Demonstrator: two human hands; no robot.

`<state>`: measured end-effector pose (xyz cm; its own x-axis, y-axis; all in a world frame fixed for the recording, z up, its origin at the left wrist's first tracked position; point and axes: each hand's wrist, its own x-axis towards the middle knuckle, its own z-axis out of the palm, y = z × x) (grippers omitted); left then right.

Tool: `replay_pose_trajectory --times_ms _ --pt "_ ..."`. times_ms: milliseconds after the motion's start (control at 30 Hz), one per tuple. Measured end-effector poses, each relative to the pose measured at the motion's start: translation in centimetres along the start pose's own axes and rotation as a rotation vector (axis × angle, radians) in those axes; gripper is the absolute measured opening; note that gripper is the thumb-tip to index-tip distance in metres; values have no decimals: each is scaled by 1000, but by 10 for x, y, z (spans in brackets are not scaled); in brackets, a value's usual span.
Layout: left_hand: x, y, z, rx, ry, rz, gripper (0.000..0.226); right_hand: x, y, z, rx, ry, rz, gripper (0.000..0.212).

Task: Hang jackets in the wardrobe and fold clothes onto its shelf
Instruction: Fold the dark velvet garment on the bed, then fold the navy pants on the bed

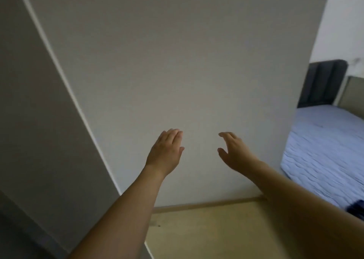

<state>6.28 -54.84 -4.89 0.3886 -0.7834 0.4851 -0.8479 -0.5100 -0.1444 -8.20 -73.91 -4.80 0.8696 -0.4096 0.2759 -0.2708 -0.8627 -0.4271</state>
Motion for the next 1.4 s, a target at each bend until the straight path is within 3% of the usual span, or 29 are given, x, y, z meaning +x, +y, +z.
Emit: replay_pose_trajectory --times_ms 167,300,400,633,900,1100,1233,1400 --pt "59 153 34 -83 23 45 52 -62 135 -62 13 40 96 54" --pt "81 269 68 -151 -83 104 51 -119 244 -98 -14 -25 245 53" --pt "94 332 88 -161 -178 157 53 -145 311 -123 -1 -98 366 52" --pt "148 431 156 -213 -351 116 51 -184 440 -164 6 -96 486 52" --pt "211 658 218 -270 -454 280 48 -263 647 -239 8 -68 682 49" --pt "225 777 252 -302 -574 119 46 -298 795 -277 74 -145 694 46" --pt "220 807 262 -337 -712 -11 41 -293 858 -291 82 -307 715 55" --pt "255 838 328 -456 -745 -269 30 -271 949 -273 76 -369 713 46"
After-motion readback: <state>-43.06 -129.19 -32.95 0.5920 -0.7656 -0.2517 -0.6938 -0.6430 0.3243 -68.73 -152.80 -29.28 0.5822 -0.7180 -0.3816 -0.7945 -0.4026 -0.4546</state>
